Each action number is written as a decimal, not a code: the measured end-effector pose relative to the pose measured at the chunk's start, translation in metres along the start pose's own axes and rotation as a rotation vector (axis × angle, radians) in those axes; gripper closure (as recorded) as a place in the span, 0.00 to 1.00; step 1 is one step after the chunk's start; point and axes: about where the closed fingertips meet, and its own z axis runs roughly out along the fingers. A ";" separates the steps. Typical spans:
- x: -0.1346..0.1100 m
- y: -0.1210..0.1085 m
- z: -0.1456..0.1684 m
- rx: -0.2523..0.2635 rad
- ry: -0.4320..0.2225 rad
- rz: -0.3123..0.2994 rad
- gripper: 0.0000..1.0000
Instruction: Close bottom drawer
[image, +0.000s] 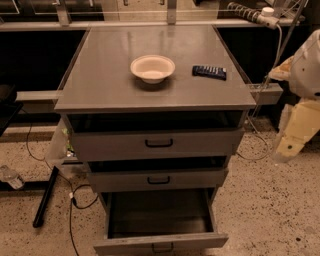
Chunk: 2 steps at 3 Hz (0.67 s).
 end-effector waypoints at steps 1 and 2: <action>0.014 0.015 0.037 -0.043 -0.033 -0.001 0.00; 0.027 0.032 0.073 -0.051 -0.077 -0.026 0.19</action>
Offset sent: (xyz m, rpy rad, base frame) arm -0.0213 -0.0119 -0.1404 0.1227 0.0099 0.0999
